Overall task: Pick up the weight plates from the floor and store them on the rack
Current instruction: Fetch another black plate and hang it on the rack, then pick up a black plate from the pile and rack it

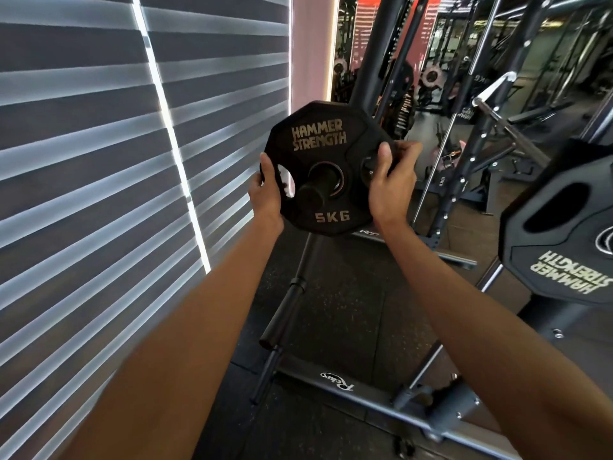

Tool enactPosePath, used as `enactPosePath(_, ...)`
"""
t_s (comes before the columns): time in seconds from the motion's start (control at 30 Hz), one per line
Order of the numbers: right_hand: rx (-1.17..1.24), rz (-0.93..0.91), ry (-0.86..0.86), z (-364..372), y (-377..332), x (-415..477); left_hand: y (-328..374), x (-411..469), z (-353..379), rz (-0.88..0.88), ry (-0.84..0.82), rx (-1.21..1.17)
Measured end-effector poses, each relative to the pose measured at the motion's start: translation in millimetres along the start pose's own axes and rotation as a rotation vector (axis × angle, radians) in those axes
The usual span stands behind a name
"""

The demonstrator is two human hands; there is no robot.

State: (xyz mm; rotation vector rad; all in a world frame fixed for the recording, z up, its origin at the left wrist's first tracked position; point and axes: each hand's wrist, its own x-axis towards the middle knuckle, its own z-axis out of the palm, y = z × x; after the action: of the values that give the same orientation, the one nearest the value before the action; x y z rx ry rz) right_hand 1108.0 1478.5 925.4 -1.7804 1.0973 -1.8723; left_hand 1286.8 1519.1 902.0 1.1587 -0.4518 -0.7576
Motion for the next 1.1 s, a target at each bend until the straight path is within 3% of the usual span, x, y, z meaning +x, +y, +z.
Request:
enactPosePath(0.2, -0.018, 0.135, -0.05, 9.8, 14.4, 24.9, 9.5, 29.6, 10.9, -0.09, -0.098, 0.085)
enactPosePath(0.37, -0.005, 0.262, -0.118, 11.2, 17.1, 25.3, 10.9, 36.2, 9.1, -0.105, -0.056, 0.199)
enactPosePath(0.57, -0.057, 0.469, -0.245, -18.3, 58.3, -46.8, -80.7, -9.6, -2.2, -0.247, -0.021, 0.445)
enactPosePath(0.7, -0.137, 0.682, -0.333, -63.8, 104.8, -118.7, -161.6, -66.8, 6.3, -0.406, -0.232, 0.639)
enactPosePath(0.9, -0.25, 0.979, -0.525, -187.3, 179.4, -212.7, -267.6, -170.0, 46.0, -0.475, -0.508, 0.925)
enactPosePath(1.1, -0.475, 1.166, -0.608, -364.8, 237.9, -292.8, -363.7, -289.5, 107.0, -0.355, -0.917, 1.354)
